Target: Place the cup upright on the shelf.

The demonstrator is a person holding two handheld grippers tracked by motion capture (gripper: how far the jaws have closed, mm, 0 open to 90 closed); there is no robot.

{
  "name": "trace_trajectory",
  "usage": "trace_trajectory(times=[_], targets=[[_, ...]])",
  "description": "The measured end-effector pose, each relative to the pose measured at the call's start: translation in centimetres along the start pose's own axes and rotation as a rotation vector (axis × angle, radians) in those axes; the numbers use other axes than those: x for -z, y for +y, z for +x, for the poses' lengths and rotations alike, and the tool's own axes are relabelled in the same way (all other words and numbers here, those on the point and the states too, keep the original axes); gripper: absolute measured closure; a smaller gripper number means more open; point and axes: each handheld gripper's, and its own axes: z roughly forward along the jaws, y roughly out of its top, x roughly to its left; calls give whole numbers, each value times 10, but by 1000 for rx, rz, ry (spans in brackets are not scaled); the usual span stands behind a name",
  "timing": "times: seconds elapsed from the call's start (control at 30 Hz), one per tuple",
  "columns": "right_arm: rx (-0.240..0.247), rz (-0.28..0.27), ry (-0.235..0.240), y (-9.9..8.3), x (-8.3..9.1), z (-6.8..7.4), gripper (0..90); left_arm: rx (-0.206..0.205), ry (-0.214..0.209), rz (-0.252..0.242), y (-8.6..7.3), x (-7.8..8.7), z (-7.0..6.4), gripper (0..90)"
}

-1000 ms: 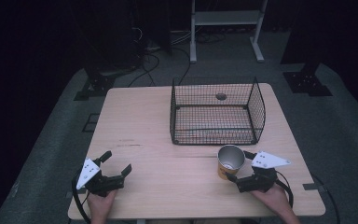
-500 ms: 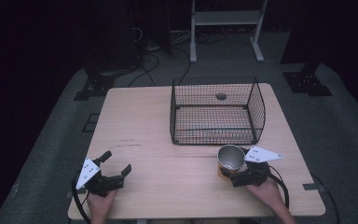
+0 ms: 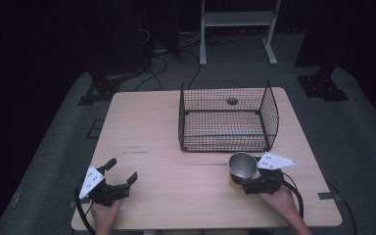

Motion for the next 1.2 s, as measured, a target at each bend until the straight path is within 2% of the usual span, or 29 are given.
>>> trace_trajectory(times=[0.23,0.47,0.7,1.2], targets=[[-10,15,6,5,8,-8,122,0,0,1,0,0,0,23],[-31,0,34,16,17,-17,122,-2,-2,3,0,0,0,23],[-26,-7,67,38,29,-27,123,-5,-3,4,0,-1,-1,23],[-31,-19,113,69,41,-43,122,-6,-3,6,0,-1,-1,23]])
